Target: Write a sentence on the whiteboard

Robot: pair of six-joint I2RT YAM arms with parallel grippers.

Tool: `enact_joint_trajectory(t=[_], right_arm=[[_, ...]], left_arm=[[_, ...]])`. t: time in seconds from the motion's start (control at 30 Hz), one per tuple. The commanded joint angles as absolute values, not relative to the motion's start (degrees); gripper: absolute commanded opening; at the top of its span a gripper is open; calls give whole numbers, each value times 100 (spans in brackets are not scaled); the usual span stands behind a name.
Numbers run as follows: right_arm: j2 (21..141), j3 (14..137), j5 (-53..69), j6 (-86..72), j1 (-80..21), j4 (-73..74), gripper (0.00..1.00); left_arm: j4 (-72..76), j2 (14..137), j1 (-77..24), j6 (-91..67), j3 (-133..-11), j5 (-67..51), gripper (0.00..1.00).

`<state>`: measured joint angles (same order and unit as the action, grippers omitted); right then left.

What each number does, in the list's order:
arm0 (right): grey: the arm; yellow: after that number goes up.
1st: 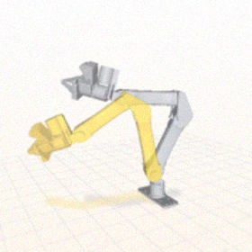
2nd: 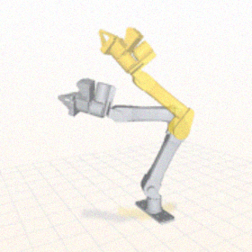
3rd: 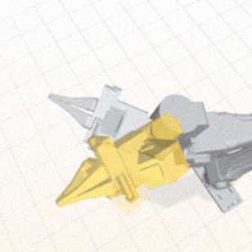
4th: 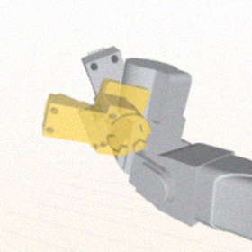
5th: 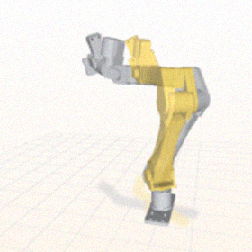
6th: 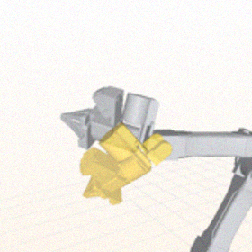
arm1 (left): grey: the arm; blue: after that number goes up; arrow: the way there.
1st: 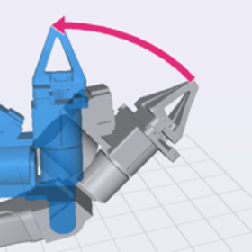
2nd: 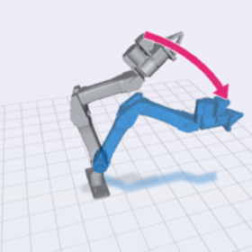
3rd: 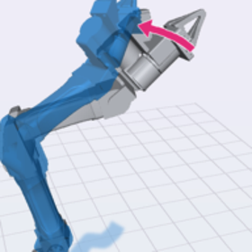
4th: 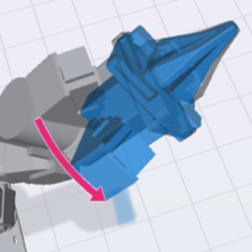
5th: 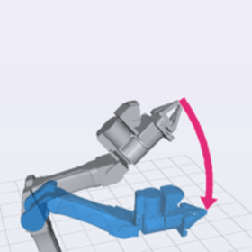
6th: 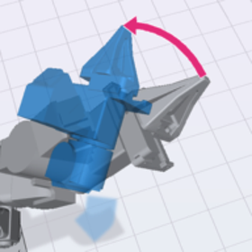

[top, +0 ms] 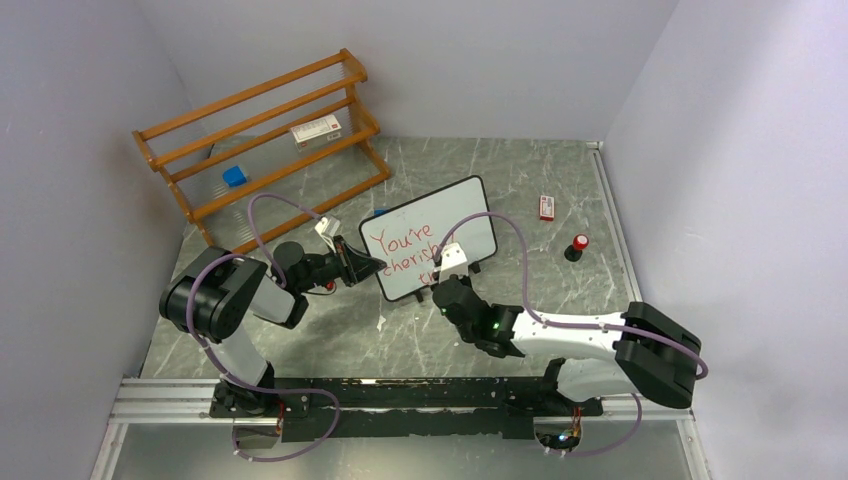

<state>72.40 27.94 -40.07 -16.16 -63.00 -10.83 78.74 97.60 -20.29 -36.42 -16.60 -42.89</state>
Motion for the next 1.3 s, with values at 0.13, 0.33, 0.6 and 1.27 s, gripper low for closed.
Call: enact_joint_trajectory(t=[0.13, 0.33, 0.6, 1.27], right_arm=[[6814, 2756, -4019, -1727, -6251, -989, 0], [6902, 2751, -4047, -1728, -6169, -970, 0], [6998, 2773, -3952, -1681, -6102, -1057, 0], [7113, 2701, -3615, -1878, -6056, -824, 0]], left_arm=[[7820, 9791, -1986, -3610, -1664, -4255, 5], [7746, 9741, -1978, -3581, -1669, -4254, 5], [7620, 9668, -1978, -3539, -1695, -4271, 5], [7588, 9681, -1960, -3536, -1714, -4293, 5]])
